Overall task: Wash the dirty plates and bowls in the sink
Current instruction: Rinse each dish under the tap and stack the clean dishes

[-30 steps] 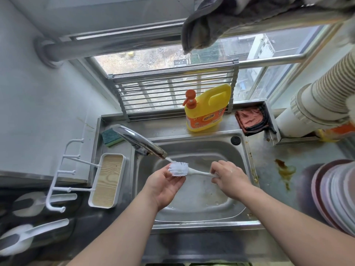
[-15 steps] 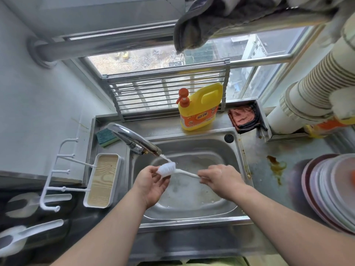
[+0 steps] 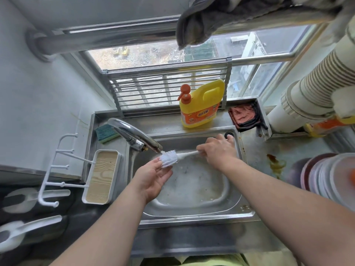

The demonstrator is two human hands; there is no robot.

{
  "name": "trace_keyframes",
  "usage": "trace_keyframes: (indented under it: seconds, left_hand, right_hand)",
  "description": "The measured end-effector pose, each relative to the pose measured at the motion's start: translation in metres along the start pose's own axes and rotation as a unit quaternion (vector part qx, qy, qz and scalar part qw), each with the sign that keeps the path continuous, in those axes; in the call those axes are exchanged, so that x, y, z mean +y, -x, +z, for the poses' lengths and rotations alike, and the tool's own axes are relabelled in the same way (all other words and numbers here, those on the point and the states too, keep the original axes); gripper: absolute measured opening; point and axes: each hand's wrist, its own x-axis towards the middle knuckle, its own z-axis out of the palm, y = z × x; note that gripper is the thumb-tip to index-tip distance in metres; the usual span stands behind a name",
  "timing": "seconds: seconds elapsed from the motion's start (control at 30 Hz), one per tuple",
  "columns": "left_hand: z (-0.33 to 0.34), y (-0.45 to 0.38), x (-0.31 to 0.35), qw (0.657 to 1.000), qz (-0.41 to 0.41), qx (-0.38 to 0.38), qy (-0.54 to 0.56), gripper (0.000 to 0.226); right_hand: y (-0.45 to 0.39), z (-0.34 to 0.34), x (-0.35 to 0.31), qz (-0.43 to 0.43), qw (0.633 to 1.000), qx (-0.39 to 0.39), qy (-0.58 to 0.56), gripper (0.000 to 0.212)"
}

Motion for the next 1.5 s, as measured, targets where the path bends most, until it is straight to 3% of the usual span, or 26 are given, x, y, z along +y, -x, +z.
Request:
trace_keyframes:
  seconds: [0.17, 0.5, 0.87, 1.0, 1.1, 1.27, 1.4, 1.5]
  left_hand:
    - [0.015, 0.000, -0.006, 1.000, -0.008, -0.011, -0.008, 0.023]
    - [-0.014, -0.012, -0.008, 0.997, -0.059, 0.051, -0.015, 0.028]
    - [-0.030, -0.005, -0.005, 0.997, -0.042, 0.070, 0.007, 0.020]
    - [-0.036, -0.002, 0.007, 0.991, 0.006, 0.081, 0.108, 0.026]
    - [-0.042, 0.001, 0.017, 0.979, 0.050, 0.077, 0.184, 0.029]
    - [-0.042, 0.018, 0.029, 0.970, 0.067, 0.030, 0.232, 0.025]
    - [-0.046, 0.025, 0.029, 0.971, 0.058, 0.019, 0.231, 0.021]
    - [-0.050, 0.027, 0.030, 0.980, 0.057, 0.021, 0.191, 0.049]
  right_hand:
    - [0.008, 0.000, 0.020, 0.011, 1.000, -0.003, -0.009, 0.018]
    - [0.014, -0.018, -0.001, -0.072, 0.996, 0.049, 0.031, 0.018]
    - [0.006, -0.008, -0.024, -0.096, 0.993, 0.061, 0.030, 0.020]
    - [0.008, -0.007, -0.039, -0.108, 0.993, 0.044, -0.022, 0.012]
    - [0.006, 0.001, -0.056, -0.111, 0.991, 0.012, -0.078, 0.023]
    - [-0.004, 0.018, -0.076, -0.093, 0.975, -0.026, -0.199, 0.022]
    - [-0.004, 0.039, -0.082, -0.055, 0.915, -0.096, -0.388, 0.023]
    - [0.008, 0.045, -0.078, -0.080, 0.884, -0.183, -0.424, 0.018]
